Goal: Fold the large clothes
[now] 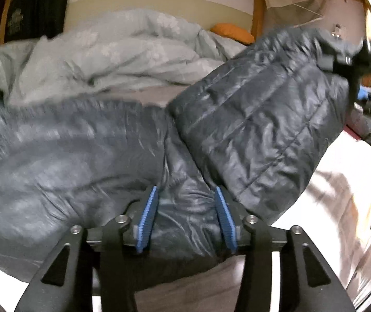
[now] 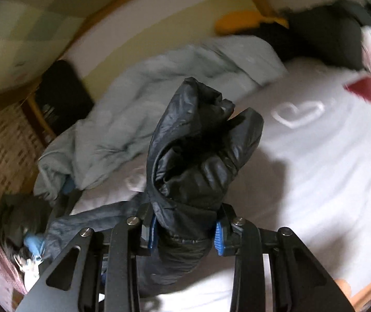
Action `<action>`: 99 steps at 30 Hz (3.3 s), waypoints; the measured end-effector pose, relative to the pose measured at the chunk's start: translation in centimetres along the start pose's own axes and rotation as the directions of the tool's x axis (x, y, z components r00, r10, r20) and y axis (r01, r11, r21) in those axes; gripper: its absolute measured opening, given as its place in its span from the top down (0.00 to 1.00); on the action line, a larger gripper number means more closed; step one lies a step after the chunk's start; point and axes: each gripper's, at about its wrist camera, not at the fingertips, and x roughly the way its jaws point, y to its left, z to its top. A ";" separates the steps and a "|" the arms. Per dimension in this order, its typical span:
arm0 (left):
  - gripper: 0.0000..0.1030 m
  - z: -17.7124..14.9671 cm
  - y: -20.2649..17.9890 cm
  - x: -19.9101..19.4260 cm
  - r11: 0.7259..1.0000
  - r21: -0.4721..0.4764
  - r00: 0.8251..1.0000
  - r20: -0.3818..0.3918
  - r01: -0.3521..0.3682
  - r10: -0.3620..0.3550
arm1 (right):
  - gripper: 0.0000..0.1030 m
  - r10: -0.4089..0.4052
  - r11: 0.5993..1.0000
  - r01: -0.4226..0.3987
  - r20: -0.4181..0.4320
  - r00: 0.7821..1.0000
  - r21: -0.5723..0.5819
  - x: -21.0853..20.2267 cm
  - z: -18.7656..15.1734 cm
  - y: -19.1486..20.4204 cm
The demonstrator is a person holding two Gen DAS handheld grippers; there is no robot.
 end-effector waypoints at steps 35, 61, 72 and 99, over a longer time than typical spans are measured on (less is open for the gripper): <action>0.23 6.8 20.8 -14.7 0.912 -0.364 0.950 0.166 -0.188 0.263 | 0.22 0.094 0.830 -0.162 -0.153 0.984 -0.533 4.0 -15.2 23.3; 0.00 6.7 20.5 -14.0 0.906 -0.381 0.947 0.175 -0.186 0.268 | 0.19 0.126 0.916 -0.223 -0.290 0.949 -0.333 11.3 -8.6 20.8; 0.00 6.2 22.3 -12.6 0.871 -0.425 0.945 0.096 -0.245 0.312 | 0.15 0.042 0.847 -0.165 -0.245 0.968 -0.506 15.0 -14.5 22.6; 0.00 5.9 22.4 -12.5 0.873 -0.400 0.937 0.086 -0.278 0.337 | 0.88 0.220 0.922 -0.355 -0.540 0.812 -0.157 20.4 -8.3 22.6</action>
